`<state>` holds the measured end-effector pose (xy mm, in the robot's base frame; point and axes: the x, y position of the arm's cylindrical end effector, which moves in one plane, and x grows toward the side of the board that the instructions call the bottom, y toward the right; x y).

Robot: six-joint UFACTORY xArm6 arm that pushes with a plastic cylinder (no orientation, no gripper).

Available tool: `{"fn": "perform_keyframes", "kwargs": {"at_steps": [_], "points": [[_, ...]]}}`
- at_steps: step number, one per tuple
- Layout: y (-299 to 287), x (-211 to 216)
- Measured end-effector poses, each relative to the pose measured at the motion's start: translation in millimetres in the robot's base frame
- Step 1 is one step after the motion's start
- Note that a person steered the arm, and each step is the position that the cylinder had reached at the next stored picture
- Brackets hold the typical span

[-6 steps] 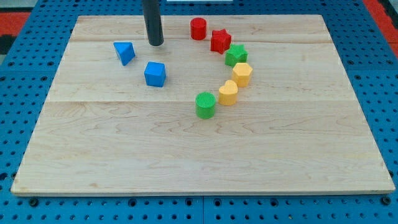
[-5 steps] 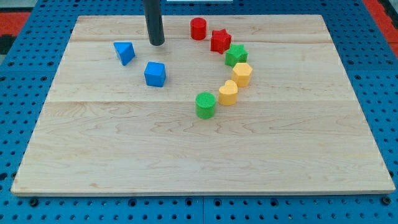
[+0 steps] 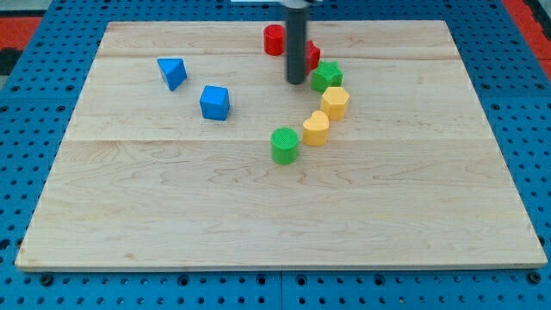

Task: Place the yellow heart towards the bottom right side of the blue cube

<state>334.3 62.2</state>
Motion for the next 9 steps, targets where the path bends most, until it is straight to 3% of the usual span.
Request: {"fn": "perform_keyframes", "kwargs": {"at_steps": [1, 5, 6, 7, 8, 9], "points": [[31.1, 42.1], [36.2, 138.7], [42.3, 103.4], [103.1, 103.9], [125.1, 158.1], [79.9, 168.1]]}}
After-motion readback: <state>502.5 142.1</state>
